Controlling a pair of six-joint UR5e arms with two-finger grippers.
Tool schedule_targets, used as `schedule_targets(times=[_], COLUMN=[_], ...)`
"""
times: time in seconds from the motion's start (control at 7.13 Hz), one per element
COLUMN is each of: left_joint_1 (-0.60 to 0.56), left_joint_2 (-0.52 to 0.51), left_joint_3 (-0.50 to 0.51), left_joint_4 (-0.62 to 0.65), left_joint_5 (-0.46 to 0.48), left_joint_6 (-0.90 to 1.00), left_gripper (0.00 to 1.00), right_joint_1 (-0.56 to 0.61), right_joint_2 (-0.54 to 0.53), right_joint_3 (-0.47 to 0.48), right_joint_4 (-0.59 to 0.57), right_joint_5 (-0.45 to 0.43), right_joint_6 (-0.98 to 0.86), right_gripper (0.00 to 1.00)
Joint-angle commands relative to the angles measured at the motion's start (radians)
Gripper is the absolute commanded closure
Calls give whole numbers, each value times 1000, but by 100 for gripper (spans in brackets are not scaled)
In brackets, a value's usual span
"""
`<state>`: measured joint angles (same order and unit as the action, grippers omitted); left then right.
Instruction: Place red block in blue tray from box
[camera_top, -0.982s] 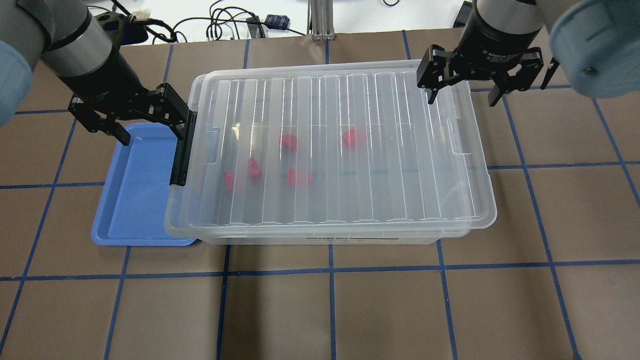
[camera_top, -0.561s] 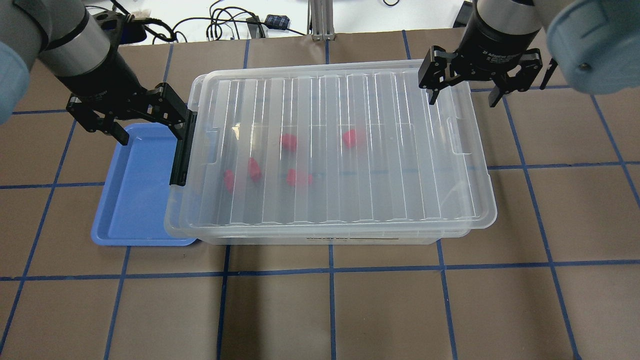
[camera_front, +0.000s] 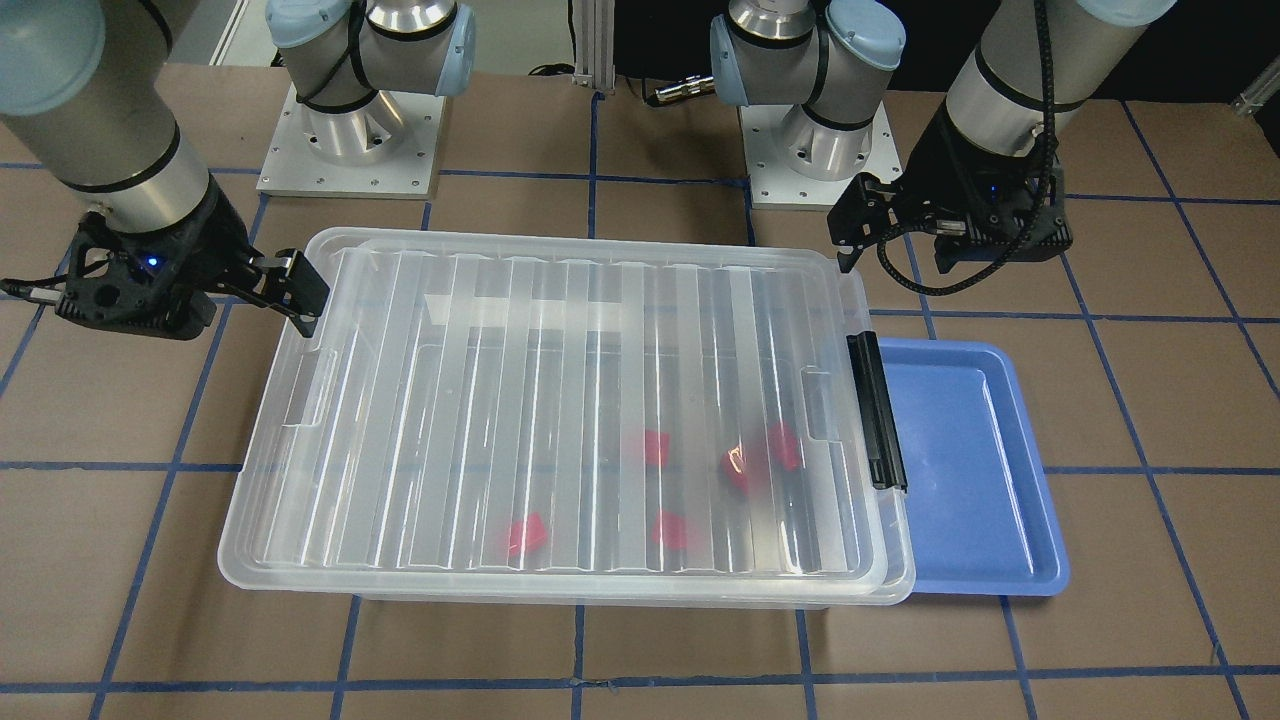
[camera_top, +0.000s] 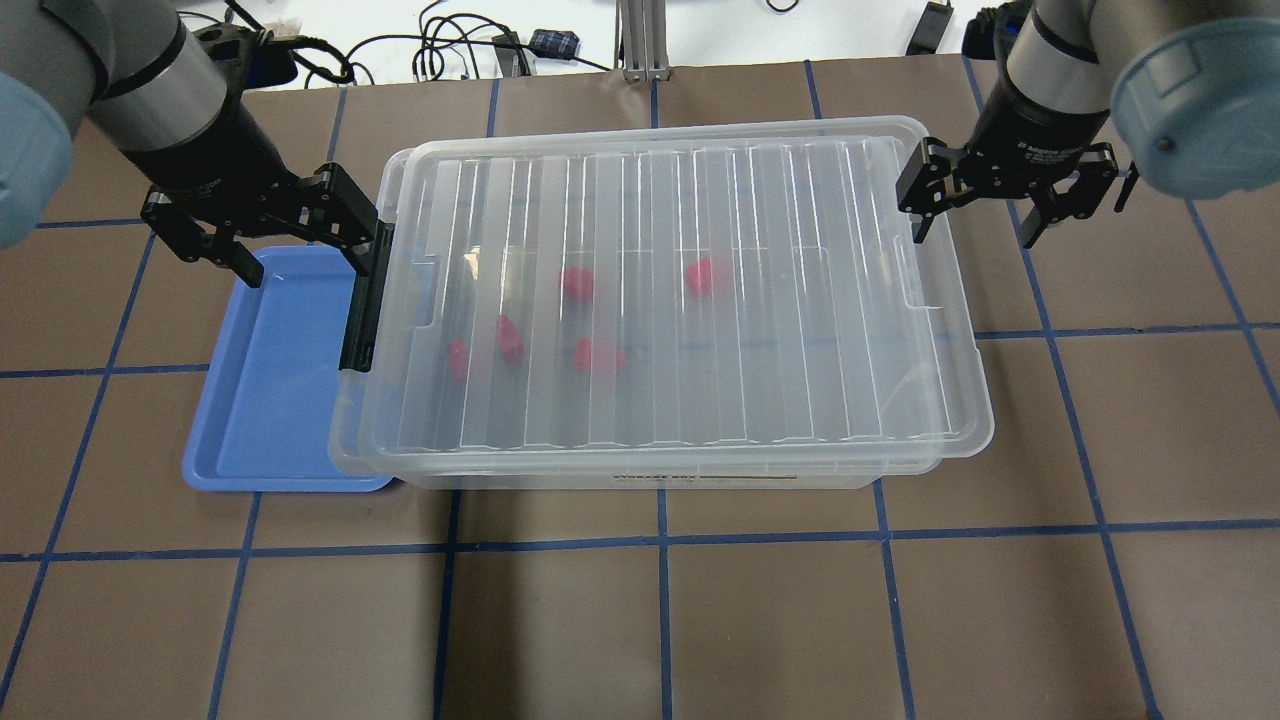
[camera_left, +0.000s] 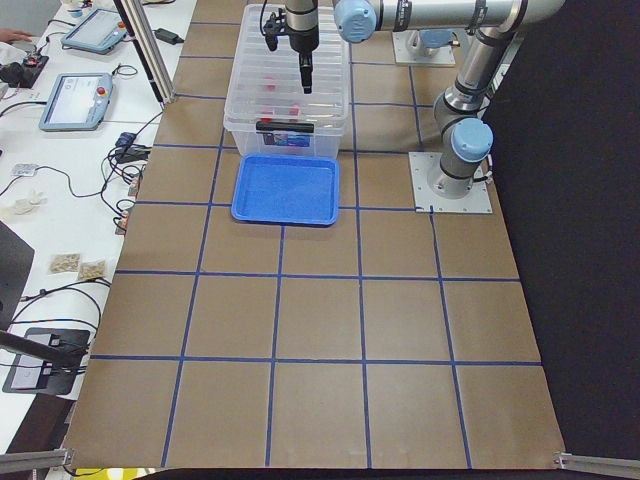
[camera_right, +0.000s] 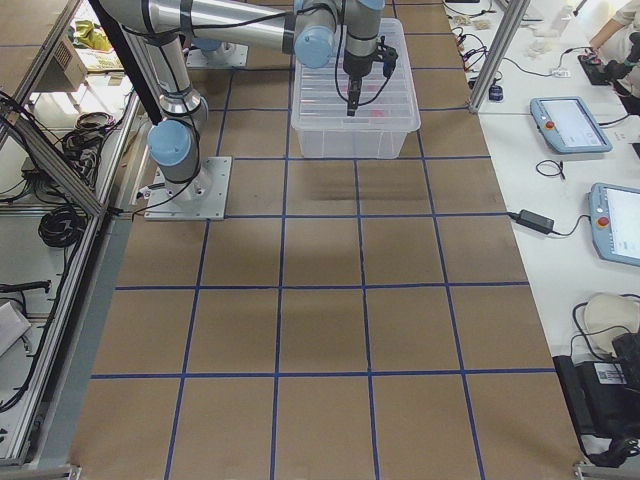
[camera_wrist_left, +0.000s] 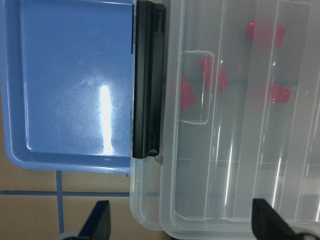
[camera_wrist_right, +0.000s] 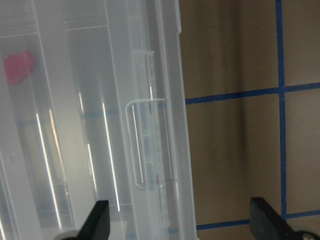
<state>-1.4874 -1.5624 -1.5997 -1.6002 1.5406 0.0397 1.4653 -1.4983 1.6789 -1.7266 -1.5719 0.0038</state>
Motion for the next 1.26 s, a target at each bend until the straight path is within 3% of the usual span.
schedule_targets(times=[0.0, 1.12], left_joint_1=[1, -2], left_joint_2=[-2, -15], left_joint_3=[-2, -3], left_joint_4=[20, 20], left_joint_5=[1, 6], left_joint_6=[-1, -63], left_gripper=[0, 0], right_joint_1=[-46, -77], right_joint_2=[3, 15], right_joint_3=[135, 170], right_joint_4=[-184, -223], right_joint_5=[0, -26], right_joint_6=[-74, -136], right_gripper=[0, 0])
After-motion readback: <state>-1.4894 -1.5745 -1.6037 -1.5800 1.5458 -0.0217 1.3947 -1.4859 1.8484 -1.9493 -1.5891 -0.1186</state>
